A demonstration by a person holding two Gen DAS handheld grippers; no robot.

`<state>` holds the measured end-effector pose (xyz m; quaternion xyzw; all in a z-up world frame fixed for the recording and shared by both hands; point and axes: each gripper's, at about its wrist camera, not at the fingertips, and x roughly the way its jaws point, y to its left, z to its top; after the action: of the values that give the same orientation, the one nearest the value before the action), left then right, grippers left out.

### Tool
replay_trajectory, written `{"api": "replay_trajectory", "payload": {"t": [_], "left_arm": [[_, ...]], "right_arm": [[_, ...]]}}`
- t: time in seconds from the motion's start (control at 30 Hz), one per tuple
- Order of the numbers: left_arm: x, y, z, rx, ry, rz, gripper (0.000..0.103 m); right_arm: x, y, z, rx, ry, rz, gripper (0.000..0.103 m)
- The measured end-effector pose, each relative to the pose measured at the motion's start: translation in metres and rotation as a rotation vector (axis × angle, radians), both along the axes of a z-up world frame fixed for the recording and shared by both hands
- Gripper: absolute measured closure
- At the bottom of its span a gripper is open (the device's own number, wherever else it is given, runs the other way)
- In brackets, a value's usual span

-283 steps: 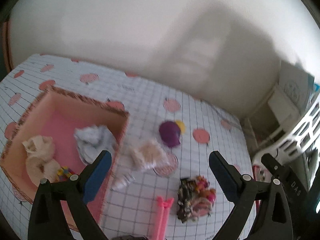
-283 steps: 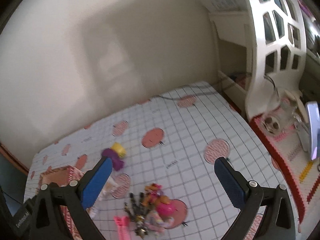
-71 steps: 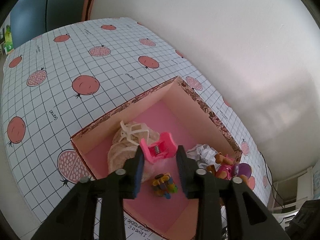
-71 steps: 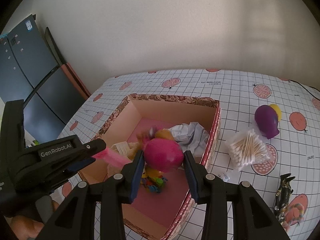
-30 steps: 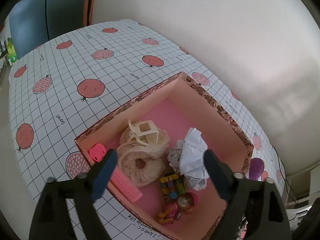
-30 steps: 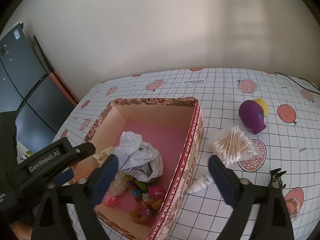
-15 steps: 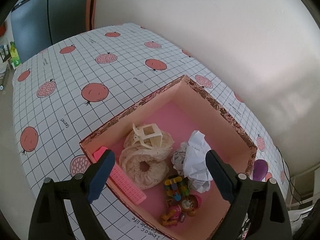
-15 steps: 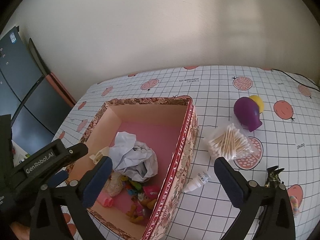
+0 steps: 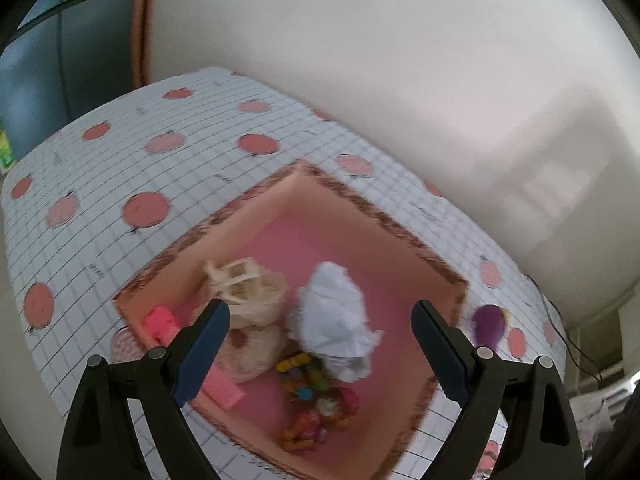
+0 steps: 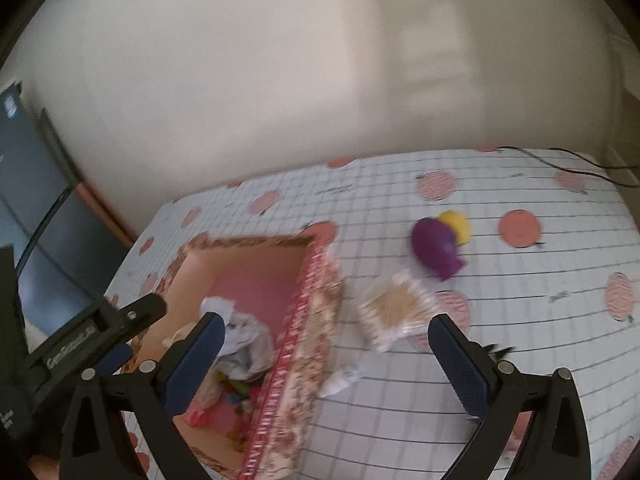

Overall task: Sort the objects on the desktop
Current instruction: 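Move the left tool to the black action figure while the right tool moves to the rainbow rope ring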

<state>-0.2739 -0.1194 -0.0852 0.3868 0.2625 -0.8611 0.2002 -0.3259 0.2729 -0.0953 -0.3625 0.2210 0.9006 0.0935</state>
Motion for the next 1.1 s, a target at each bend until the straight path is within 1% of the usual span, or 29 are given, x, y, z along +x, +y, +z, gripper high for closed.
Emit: {"api": "replay_trajectory", "payload": {"t": [0.1, 0.23, 0.37, 0.43, 0.53, 0.63, 0.73, 0.8, 0.9, 1.03, 1.1], "left_arm": [[-0.004, 0.012, 0.006, 0.003, 0.041, -0.045, 0.011], [-0.009, 0.034, 0.015, 0.006, 0.094, -0.117, 0.011], [-0.016, 0.057, 0.020, 0.014, 0.120, -0.205, 0.010], [-0.020, 0.068, 0.021, 0.031, 0.127, -0.250, 0.010], [-0.028, 0.085, 0.018, 0.075, 0.127, -0.323, 0.010], [-0.036, 0.100, 0.010, 0.107, 0.089, -0.374, 0.011], [-0.044, 0.114, -0.002, 0.108, 0.011, -0.394, 0.011], [-0.048, 0.121, -0.012, 0.120, -0.043, -0.411, 0.011], [-0.047, 0.134, -0.024, 0.134, -0.108, -0.438, 0.011], [-0.048, 0.144, -0.035, 0.117, -0.180, -0.451, 0.011], [-0.048, 0.146, -0.040, 0.117, -0.212, -0.452, 0.011]], "right_arm": [[0.015, 0.024, 0.007, 0.001, 0.008, -0.079, 0.000], [0.036, 0.056, 0.014, 0.030, -0.014, -0.196, 0.000], [0.058, 0.087, 0.013, -0.008, -0.038, -0.297, 0.000], [0.065, 0.096, 0.010, -0.023, -0.053, -0.320, 0.000], [0.072, 0.107, 0.003, -0.029, -0.111, -0.357, 0.000], [0.079, 0.117, -0.003, -0.030, -0.191, -0.374, 0.000], [0.084, 0.123, -0.016, -0.057, -0.268, -0.374, 0.001], [0.086, 0.126, -0.025, -0.080, -0.311, -0.367, 0.008], [0.087, 0.124, -0.035, -0.089, -0.363, -0.348, 0.014], [0.084, 0.120, -0.051, -0.107, -0.427, -0.316, 0.023], [0.084, 0.119, -0.060, -0.116, -0.458, -0.303, 0.029]]}}
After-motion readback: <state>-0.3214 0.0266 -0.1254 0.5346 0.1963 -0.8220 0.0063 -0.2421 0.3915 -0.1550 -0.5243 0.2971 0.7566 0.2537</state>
